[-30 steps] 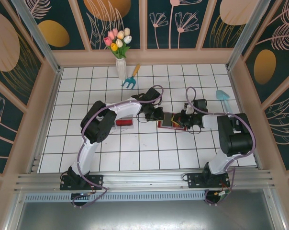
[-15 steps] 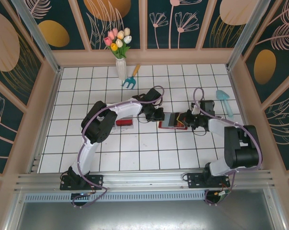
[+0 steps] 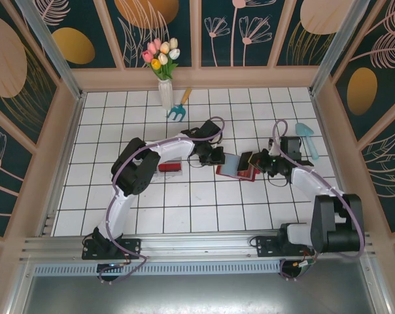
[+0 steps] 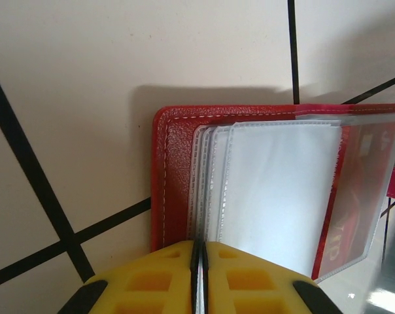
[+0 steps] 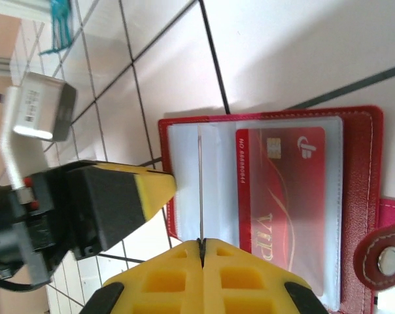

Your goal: Take the credit cards out of the card holder

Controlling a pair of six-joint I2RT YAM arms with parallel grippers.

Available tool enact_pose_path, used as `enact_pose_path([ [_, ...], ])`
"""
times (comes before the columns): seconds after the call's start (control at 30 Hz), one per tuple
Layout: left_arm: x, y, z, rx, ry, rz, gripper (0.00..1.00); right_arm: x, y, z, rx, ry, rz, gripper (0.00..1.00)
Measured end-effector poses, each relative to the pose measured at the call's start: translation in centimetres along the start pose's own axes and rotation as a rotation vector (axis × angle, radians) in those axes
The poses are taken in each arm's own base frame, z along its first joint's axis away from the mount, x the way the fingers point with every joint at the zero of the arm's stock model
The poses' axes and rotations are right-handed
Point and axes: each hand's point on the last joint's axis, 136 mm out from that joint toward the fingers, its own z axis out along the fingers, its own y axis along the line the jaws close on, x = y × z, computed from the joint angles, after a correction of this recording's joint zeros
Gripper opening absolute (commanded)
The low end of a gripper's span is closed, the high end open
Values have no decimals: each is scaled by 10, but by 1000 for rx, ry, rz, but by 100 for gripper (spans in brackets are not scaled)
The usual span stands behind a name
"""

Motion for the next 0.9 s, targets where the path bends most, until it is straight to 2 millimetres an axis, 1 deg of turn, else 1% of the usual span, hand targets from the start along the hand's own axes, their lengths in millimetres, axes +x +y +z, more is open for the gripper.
enact_pose_path([
  [0.03, -1, 0, 0, -2, -2, 0, 17, -2, 2, -4, -2, -11, -5, 0],
  [0.2, -9, -6, -6, 7, -24, -7, 31, -8, 14, -15, -16, -36, -21, 0],
  [0.27, -15, -11, -16, 26, -47, -17, 38, -8, 18, -19, -29, -39, -25, 0],
  [0.3, -19, -14, -22, 38, -63, -22, 39, -8, 20, -20, -39, -39, -27, 0],
  [0.4, -36, -29, -62, 116, -147, -30, 42, -10, 34, -25, -97, -33, -41, 0],
  [0.43, -42, -36, -80, 154, -181, -29, 42, -13, 42, -27, -125, -33, -50, 0],
  [0.47, -48, -45, -102, 201, -219, -22, 42, -15, 51, -29, -162, -32, -61, 0],
  [0.5, -52, -51, -117, 236, -248, -12, 42, -17, 59, -31, -190, -33, -69, 0],
  [0.53, -57, -60, -139, 288, -287, 0, 42, -22, 71, -35, -231, -38, -85, 0],
  [0.6, -63, -75, -174, 383, -347, 29, 41, -29, 91, -43, -302, -47, -113, 0],
  [0.63, -64, -81, -187, 424, -368, 44, 41, -33, 103, -48, -343, -52, -131, 0],
  [0.67, -64, -86, -197, 458, -382, 58, 40, -36, 113, -52, -374, -55, -148, 0],
  [0.73, -61, -94, -208, 510, -391, 84, 39, -42, 134, -61, -447, -55, -186, 0],
  [0.83, -55, -99, -208, 556, -373, 100, 37, -47, 156, -67, -529, -33, -228, 0],
  [0.9, -51, -99, -205, 576, -356, 102, 36, -46, 166, -66, -562, -7, -245, 0],
])
